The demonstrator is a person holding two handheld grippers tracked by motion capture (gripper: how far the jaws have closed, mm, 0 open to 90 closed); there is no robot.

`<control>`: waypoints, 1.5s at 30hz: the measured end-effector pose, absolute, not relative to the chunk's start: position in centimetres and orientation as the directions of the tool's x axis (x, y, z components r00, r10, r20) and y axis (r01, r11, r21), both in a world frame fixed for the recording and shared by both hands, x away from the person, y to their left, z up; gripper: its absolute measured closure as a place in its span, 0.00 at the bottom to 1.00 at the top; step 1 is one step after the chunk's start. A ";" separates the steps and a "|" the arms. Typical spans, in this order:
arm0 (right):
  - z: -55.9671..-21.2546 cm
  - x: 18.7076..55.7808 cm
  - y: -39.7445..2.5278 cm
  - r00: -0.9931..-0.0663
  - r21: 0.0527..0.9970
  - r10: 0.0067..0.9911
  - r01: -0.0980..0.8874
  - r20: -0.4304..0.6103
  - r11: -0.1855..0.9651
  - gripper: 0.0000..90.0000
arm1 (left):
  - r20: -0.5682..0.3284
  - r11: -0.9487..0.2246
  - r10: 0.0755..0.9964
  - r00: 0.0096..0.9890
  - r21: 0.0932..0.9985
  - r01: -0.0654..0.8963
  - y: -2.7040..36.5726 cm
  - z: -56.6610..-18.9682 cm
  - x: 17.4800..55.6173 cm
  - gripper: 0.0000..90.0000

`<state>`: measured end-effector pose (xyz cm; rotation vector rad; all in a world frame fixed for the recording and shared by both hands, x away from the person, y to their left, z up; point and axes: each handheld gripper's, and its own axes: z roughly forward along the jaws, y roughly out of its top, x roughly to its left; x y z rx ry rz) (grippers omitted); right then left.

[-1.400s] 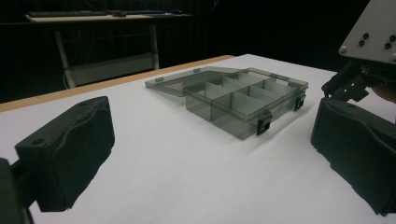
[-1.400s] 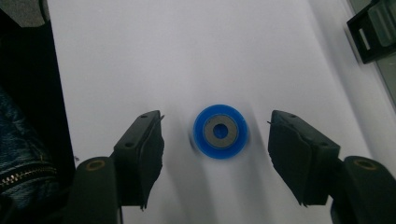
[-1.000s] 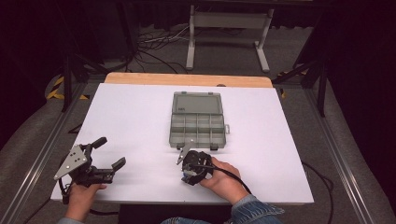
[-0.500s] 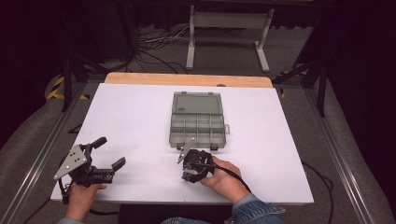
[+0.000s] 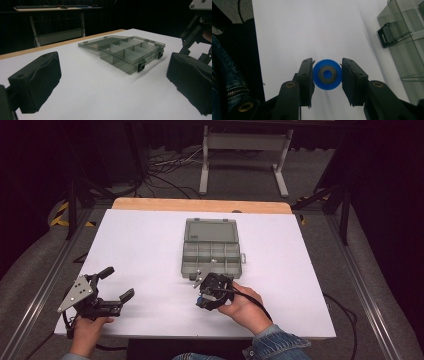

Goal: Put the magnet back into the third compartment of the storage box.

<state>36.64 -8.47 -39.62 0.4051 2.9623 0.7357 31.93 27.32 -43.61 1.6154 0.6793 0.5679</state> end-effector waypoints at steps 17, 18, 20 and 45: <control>-36.8 38.0 -9.9 -0.951 0.517 0.310 0.260 -0.010 0.815 0.69 | -0.012 -0.096 0.707 0.707 0.989 0.113 27.3 -43.6 31.9 0.00; -36.4 38.4 -10.2 -0.945 0.524 0.326 0.271 -0.012 0.807 0.69 | -0.013 -0.096 0.708 0.707 0.989 0.114 27.3 -43.6 31.9 0.00; -36.2 38.7 -10.3 -0.943 0.528 0.332 0.276 -0.013 0.803 0.69 | -0.013 -0.096 0.707 0.707 0.989 0.114 27.3 -43.6 32.0 0.00; -33.5 45.0 -12.6 -0.859 0.587 0.511 0.400 -0.028 0.704 0.69 | -0.013 -0.095 0.708 0.707 0.989 0.113 27.4 -43.6 32.0 0.00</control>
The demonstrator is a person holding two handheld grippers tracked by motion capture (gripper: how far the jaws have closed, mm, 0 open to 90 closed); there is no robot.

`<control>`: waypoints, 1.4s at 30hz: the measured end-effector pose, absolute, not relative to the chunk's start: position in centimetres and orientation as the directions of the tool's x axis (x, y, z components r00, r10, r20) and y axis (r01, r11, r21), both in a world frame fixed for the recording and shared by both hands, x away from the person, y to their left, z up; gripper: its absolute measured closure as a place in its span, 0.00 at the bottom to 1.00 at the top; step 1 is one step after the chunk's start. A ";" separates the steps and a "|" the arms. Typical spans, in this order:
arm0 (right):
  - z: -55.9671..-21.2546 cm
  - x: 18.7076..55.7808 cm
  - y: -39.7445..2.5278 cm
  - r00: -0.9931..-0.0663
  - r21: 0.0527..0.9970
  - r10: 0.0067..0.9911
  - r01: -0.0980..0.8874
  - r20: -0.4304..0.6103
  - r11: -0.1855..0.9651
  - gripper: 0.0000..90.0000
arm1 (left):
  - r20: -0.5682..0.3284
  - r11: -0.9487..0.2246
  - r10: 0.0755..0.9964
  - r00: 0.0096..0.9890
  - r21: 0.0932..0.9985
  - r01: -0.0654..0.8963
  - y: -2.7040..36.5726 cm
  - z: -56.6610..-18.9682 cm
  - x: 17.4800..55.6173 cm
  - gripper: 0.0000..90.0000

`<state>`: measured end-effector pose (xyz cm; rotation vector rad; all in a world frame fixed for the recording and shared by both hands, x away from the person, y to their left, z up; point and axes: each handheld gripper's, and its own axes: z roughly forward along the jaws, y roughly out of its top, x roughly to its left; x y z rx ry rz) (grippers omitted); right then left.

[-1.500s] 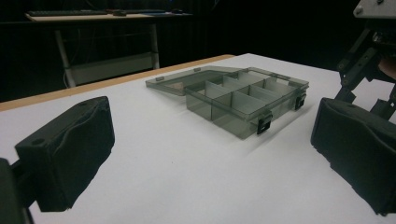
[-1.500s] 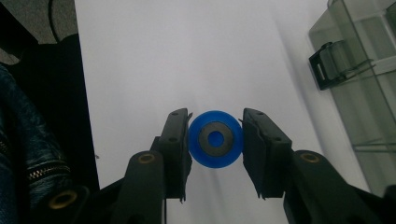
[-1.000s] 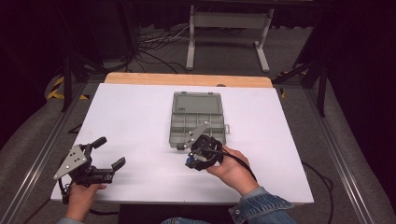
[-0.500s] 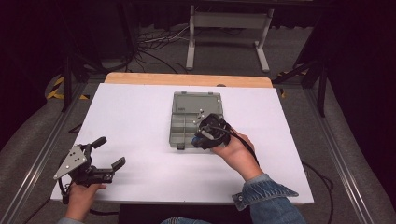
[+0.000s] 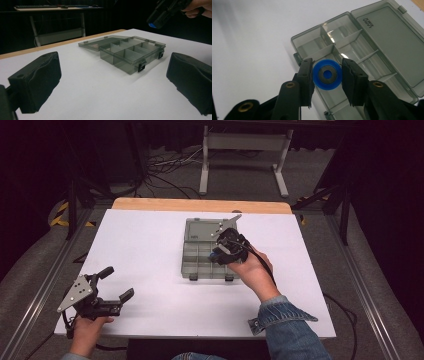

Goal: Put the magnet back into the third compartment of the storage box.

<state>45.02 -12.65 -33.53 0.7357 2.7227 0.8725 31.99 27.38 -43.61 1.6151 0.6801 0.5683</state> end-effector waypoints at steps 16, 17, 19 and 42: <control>-35.1 48.8 -13.8 -0.791 0.599 0.611 0.481 -0.019 0.641 0.69 | -0.014 -0.097 0.709 0.705 0.988 0.118 27.4 -43.6 32.0 0.00; -35.2 49.0 -13.8 -0.787 0.599 0.617 0.486 -0.018 0.637 0.69 | -0.015 -0.097 0.709 0.705 0.988 0.118 27.5 -43.6 32.0 0.00; -35.5 49.4 -13.8 -0.774 0.601 0.634 0.500 -0.014 0.624 0.69 | -0.015 -0.097 0.709 0.705 0.988 0.118 27.5 -43.6 32.0 0.00; -37.9 51.9 -13.8 -0.735 0.557 0.678 0.559 -0.009 0.614 0.69 | -0.015 -0.098 0.710 0.704 0.988 0.119 27.5 -43.6 32.0 0.00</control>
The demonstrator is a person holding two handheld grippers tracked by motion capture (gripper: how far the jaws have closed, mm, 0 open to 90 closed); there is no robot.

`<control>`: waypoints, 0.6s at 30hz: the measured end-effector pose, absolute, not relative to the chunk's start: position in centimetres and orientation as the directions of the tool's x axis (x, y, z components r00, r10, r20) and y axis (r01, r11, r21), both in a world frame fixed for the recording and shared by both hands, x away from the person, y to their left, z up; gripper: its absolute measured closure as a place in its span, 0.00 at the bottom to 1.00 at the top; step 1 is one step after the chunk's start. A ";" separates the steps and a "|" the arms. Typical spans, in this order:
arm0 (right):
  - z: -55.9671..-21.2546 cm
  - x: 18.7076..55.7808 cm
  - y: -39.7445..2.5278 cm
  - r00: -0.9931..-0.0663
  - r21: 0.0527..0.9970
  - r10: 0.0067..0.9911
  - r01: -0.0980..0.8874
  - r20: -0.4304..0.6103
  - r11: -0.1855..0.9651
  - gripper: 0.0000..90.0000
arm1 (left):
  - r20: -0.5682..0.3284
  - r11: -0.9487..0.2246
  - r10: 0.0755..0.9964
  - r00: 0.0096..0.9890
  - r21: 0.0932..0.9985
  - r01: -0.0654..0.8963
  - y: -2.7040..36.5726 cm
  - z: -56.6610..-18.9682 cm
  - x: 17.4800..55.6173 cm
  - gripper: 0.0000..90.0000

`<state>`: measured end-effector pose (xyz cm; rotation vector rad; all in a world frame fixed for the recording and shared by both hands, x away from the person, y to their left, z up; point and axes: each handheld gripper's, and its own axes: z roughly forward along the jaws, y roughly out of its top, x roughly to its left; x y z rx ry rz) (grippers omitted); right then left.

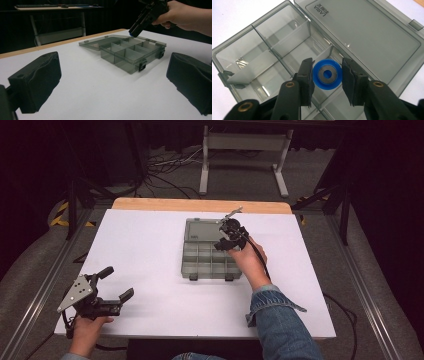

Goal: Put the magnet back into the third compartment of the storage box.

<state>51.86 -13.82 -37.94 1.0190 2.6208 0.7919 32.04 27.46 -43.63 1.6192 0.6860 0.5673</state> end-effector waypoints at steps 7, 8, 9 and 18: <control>-38.8 52.3 -13.5 -0.736 0.537 0.677 0.569 -0.004 0.623 0.69 | -0.014 -0.099 0.709 0.705 0.988 0.119 27.5 -43.6 32.0 0.00; -38.9 52.4 -13.5 -0.738 0.533 0.675 0.570 -0.004 0.625 0.69 | -0.014 -0.098 0.709 0.705 0.988 0.119 27.5 -43.6 32.0 0.00; -38.9 52.4 -13.5 -0.737 0.530 0.676 0.572 -0.002 0.626 0.69 | -0.015 -0.098 0.710 0.704 0.988 0.120 27.5 -43.6 32.0 0.00; -39.6 52.8 -13.4 -0.740 0.508 0.672 0.580 0.001 0.637 0.69 | -0.014 -0.098 0.709 0.705 0.988 0.119 27.5 -43.6 32.0 0.00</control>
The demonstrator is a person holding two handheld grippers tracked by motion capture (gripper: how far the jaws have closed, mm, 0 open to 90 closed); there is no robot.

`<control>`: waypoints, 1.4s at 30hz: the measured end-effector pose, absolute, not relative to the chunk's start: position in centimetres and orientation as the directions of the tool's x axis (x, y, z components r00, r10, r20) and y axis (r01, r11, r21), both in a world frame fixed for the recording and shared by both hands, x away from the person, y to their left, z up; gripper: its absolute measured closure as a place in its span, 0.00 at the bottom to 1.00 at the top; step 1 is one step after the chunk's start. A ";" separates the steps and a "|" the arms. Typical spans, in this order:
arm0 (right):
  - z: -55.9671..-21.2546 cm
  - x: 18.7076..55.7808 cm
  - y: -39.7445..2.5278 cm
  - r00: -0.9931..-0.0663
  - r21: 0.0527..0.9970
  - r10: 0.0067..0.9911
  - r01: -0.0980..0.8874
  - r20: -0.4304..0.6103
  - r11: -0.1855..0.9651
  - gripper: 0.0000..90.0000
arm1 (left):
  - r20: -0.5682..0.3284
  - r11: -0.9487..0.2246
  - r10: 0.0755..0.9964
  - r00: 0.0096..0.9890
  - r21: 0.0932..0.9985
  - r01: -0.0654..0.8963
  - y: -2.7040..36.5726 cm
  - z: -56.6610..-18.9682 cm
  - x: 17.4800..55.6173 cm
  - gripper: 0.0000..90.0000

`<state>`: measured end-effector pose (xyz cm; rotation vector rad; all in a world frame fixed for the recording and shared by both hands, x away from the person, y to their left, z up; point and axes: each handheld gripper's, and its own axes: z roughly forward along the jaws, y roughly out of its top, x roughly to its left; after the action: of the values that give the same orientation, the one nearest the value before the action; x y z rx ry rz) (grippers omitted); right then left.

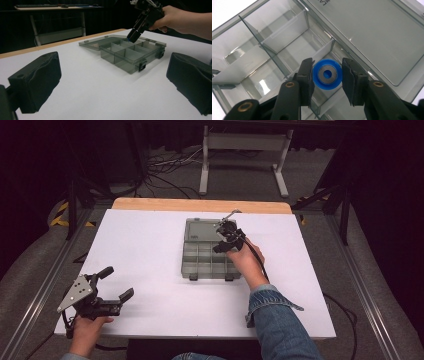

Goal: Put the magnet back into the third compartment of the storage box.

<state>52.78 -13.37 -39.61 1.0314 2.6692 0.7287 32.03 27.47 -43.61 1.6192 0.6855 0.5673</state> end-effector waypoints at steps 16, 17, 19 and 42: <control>-40.0 52.9 -13.2 -0.742 0.488 0.670 0.589 0.011 0.644 0.67 | -0.014 -0.098 0.709 0.705 0.988 0.119 27.4 -43.6 32.0 0.00; -40.0 52.9 -13.3 -0.742 0.488 0.670 0.589 0.012 0.644 0.66 | -0.014 -0.098 0.709 0.705 0.988 0.119 27.4 -43.6 32.0 0.00; -40.0 52.9 -13.2 -0.742 0.489 0.671 0.590 0.015 0.642 0.65 | -0.015 -0.097 0.709 0.705 0.988 0.119 27.5 -43.6 32.0 0.00; -35.9 49.1 -13.9 -0.784 0.626 0.620 0.476 -0.016 0.618 0.16 | -0.018 -0.094 0.708 0.706 0.988 0.119 27.4 -43.6 32.1 0.00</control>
<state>49.09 -13.89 -35.95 0.8992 2.6121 0.9103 32.06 27.35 -43.58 1.6157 0.6854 0.5636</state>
